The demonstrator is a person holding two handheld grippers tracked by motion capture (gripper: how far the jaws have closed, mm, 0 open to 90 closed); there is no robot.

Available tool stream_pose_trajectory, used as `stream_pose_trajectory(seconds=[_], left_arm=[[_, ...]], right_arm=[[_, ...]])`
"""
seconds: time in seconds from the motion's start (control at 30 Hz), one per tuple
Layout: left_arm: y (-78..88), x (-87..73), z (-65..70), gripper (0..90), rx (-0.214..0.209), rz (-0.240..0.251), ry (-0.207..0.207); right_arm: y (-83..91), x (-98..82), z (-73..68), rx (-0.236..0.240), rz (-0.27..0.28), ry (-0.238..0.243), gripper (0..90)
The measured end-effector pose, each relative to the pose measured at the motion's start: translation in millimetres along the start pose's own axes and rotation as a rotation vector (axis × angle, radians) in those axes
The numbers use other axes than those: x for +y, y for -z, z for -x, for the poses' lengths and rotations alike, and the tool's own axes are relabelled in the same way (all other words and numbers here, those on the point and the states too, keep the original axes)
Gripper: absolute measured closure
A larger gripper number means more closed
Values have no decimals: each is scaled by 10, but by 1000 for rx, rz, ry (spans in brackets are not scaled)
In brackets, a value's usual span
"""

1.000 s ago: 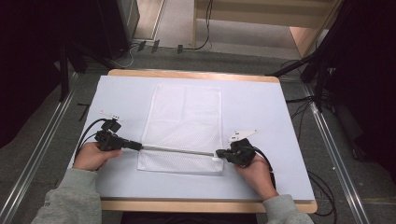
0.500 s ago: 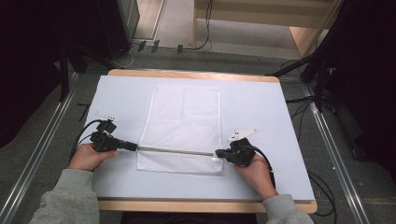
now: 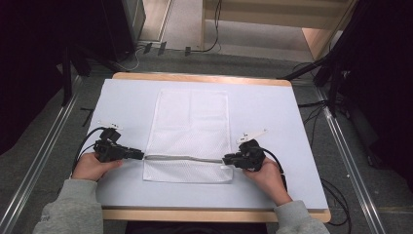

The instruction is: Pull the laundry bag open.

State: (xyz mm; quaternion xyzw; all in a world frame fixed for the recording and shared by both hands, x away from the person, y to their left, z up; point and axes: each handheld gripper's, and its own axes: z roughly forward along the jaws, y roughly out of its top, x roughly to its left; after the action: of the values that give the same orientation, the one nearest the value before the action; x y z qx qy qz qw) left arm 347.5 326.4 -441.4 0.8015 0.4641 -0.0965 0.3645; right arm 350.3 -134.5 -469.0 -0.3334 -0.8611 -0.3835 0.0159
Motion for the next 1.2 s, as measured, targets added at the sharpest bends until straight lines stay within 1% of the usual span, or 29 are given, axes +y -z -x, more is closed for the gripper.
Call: stream_pose_trajectory(seconds=[0.03,0.13,0.17,0.23,0.3,0.37,0.4,0.43,0.5,0.53,0.57,0.67,0.77,0.87,0.93,1.0,1.07,1.13,1.2], left_arm=[[8,-5,-8,640,0,11,-3],[36,-6,-9,584,33,36,-21],[39,-3,-7,564,34,46,-22],[53,3,1,520,52,68,-37],[70,6,11,483,70,97,-63],[91,8,18,461,89,118,-72],[96,7,15,450,90,128,-76],[104,7,15,437,100,136,-72],[115,7,-2,426,119,150,-69],[120,8,-11,412,127,150,-68],[126,8,-21,408,138,156,-60],[142,5,-49,396,165,158,-57],[162,5,-72,384,181,164,-55],[167,5,-89,369,195,178,-50],[172,6,-106,364,219,174,-59],[173,5,-121,353,230,175,-52],[175,4,-137,345,251,176,-42],[181,0,-149,335,268,179,-47],[185,-2,-159,325,273,181,-49]], right_arm=[[6,8,0,2,4,-10,747],[30,25,21,-10,31,-14,668],[43,28,29,-17,39,-19,637],[69,31,49,-28,54,-27,589],[93,30,78,-42,67,-28,543],[128,24,117,-56,82,-41,525],[143,21,133,-66,87,-43,516],[154,18,141,-70,92,-53,512],[187,7,180,-87,103,-55,496],[199,2,194,-95,106,-60,491],[209,-2,208,-99,108,-63,484],[250,-17,261,-118,116,-75,467],[297,-39,334,-143,125,-81,448],[347,-65,402,-168,135,-107,429],[377,-83,450,-180,143,-123,417],[412,-109,508,-197,151,-138,412],[441,-131,548,-211,153,-152,411],[462,-148,587,-223,159,-157,409],[484,-164,620,-235,162,-170,405]])
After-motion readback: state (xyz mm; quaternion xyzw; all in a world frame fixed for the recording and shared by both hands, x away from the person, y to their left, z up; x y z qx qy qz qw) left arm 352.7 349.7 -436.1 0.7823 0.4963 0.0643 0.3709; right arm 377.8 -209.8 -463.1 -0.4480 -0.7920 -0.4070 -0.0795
